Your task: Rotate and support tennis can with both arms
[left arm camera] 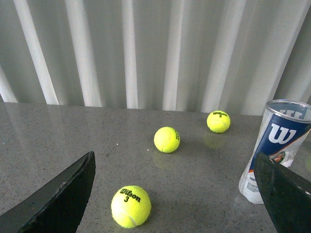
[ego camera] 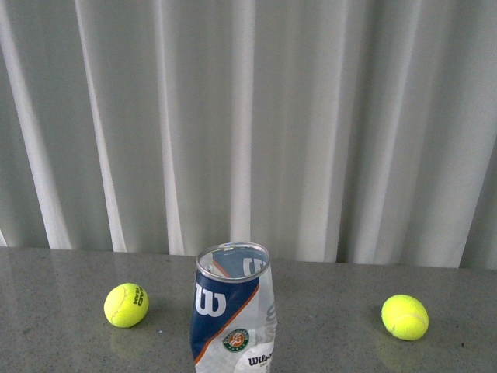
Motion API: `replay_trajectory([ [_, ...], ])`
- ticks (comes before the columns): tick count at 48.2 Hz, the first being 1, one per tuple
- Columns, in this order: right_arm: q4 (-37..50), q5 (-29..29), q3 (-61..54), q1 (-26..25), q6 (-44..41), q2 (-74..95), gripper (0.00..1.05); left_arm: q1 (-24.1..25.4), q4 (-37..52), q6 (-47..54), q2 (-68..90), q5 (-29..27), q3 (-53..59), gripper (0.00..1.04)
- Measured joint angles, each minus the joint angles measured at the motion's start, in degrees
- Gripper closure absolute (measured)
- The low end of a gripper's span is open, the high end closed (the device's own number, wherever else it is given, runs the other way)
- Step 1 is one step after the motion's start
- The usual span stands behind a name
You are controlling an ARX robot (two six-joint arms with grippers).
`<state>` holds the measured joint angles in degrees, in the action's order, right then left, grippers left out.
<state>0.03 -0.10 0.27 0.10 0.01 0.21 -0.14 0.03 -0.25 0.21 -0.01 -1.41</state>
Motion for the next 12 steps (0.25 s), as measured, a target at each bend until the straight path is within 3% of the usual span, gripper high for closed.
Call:
replay_trajectory([
  [12, 0.00, 0.00, 0.00, 0.00, -0.02, 0.00, 0.07, 0.00, 0.00, 0.02, 0.00, 0.00, 0.00, 0.07],
])
